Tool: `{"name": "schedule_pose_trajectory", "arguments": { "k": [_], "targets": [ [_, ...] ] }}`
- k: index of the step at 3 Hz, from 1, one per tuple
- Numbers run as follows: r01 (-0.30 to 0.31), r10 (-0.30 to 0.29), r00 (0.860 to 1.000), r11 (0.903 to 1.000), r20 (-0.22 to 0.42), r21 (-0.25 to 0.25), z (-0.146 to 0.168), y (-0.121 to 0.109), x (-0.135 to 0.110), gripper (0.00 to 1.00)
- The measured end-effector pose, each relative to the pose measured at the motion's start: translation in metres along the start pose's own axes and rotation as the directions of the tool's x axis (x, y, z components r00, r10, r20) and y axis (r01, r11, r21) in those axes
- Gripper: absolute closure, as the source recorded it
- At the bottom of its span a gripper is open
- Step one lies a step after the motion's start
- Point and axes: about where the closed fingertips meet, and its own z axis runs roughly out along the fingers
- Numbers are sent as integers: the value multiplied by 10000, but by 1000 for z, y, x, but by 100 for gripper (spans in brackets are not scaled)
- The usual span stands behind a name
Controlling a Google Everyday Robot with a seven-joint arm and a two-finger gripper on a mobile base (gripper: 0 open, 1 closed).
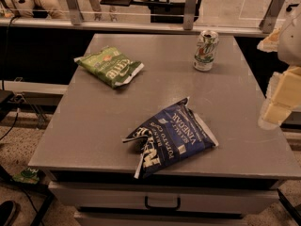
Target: Move green jalapeno chip bag near 7up can
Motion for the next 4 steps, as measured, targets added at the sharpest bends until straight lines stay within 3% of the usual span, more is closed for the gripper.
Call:
{"name": "schedule_pose_trajectory", "arguments": {
  "k": [2,3,4],
  "targets": [
    [-33,25,9996,9996,281,286,0,-12,-12,0],
    [-128,109,9981,9994,602,309,13,-33,-37,0],
    [-336,338,9949,9994,951,-41,44,-70,-83,0]
  ]
}}
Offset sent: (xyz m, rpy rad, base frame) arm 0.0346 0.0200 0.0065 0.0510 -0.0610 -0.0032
